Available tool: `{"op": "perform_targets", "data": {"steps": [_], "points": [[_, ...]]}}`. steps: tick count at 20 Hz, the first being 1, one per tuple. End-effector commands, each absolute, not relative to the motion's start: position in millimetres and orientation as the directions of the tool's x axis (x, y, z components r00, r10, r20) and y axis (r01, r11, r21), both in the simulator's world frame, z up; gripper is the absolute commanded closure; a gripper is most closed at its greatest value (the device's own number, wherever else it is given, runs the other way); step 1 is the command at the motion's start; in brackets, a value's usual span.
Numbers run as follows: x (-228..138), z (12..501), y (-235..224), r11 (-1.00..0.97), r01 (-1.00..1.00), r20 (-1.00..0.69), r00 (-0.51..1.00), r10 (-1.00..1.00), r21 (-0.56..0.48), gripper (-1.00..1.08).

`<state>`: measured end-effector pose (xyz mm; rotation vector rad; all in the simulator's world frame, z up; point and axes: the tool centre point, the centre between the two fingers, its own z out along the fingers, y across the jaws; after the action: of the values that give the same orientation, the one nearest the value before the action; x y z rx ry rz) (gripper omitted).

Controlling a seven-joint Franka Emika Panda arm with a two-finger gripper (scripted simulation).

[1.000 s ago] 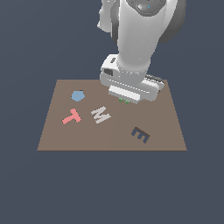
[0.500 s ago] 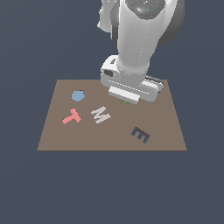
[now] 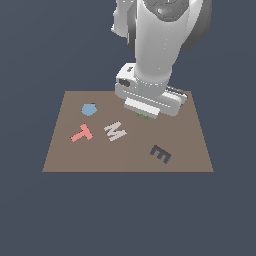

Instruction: Insert a designated object into the corresponding slot on a board.

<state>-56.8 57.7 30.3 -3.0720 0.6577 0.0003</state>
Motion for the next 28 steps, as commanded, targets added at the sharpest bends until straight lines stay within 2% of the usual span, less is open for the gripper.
{"op": "perform_targets", "data": {"steps": [1, 15, 28], "points": [[-58.4, 30.6, 59.5, -0.906, -0.424, 0.000, 0.906, -0.424, 0.000, 1.08], [-78.7, 33.1, 83.9, -0.776, -0.631, 0.000, 0.776, -0.631, 0.000, 1.08], [-96.3, 37.1, 132.4, -0.477, -0.879, 0.000, 0.477, -0.879, -0.001, 1.08]]}}
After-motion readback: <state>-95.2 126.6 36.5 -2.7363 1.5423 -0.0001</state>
